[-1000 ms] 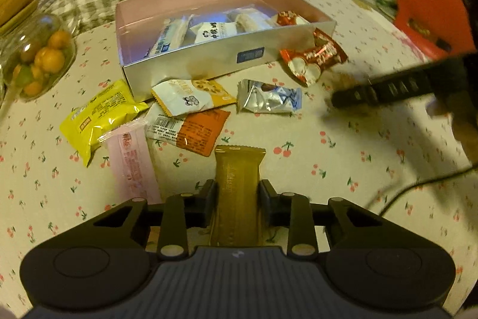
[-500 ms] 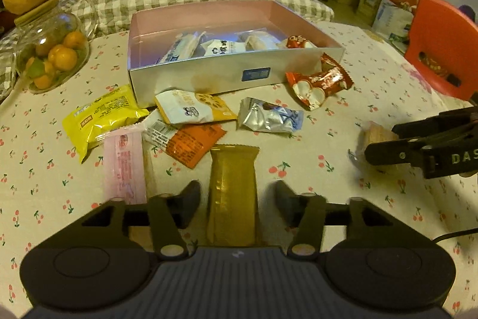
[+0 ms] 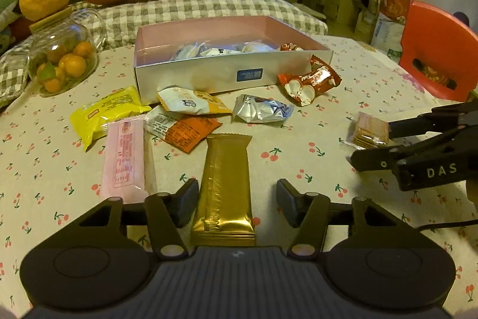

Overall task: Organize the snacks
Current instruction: 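Grasp the square wafer cake with the right tool while the left tool holds the gold bar, then lower the gold bar and wafer cake into the silver box and open both tools, then move both tools back from the box toward the remaining snacks, then grasp the pink packet with the left tool while the right tool grasps the silver candy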

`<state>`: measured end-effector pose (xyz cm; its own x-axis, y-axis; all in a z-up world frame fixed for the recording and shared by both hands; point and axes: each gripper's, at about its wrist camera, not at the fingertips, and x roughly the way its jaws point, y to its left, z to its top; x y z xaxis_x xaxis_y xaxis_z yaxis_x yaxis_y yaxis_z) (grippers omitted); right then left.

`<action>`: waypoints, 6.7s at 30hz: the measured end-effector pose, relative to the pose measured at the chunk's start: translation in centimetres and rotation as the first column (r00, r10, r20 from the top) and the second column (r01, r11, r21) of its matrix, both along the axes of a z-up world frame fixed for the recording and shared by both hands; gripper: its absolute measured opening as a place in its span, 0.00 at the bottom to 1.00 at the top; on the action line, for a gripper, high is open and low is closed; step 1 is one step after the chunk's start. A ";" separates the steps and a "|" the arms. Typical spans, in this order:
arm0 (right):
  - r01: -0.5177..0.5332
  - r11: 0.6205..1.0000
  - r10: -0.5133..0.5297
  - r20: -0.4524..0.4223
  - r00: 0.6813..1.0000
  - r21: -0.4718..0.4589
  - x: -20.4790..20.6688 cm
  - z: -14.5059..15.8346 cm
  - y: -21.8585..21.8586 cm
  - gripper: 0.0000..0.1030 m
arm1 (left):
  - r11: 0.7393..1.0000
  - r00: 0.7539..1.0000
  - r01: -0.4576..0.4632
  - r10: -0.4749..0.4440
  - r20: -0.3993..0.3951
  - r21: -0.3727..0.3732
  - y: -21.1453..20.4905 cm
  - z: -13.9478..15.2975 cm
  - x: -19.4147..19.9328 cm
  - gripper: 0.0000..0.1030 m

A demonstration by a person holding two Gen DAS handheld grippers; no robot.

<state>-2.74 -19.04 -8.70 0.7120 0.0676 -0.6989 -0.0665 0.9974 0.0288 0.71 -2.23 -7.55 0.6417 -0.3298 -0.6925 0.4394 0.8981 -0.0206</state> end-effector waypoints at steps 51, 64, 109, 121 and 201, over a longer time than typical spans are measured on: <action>0.106 0.972 -0.137 0.139 0.981 0.209 6.5 7.9 -0.1 0.44 | 0.959 0.989 -0.147 0.151 -0.003 -0.241 -0.9 7.3 6.7 0.25; 0.204 0.910 -0.244 0.069 0.967 0.360 12.5 7.4 -1.8 0.44 | 0.929 0.973 -0.228 0.224 -0.046 -0.290 -1.6 6.4 11.3 0.25; 0.241 0.863 -0.267 -0.004 0.964 0.445 16.0 5.8 -6.3 0.65 | 0.963 0.972 -0.235 0.233 -0.033 -0.131 -4.3 4.6 16.0 0.52; 0.215 0.894 -0.240 0.014 0.971 0.392 13.0 8.2 -4.9 0.73 | 0.969 0.977 -0.214 0.212 -0.035 -0.122 -2.4 6.7 12.5 0.70; -0.172 0.982 0.170 -0.030 0.985 -0.076 10.3 0.4 8.3 0.81 | 0.994 0.988 -0.107 0.106 -0.109 -0.009 6.3 0.6 5.5 0.61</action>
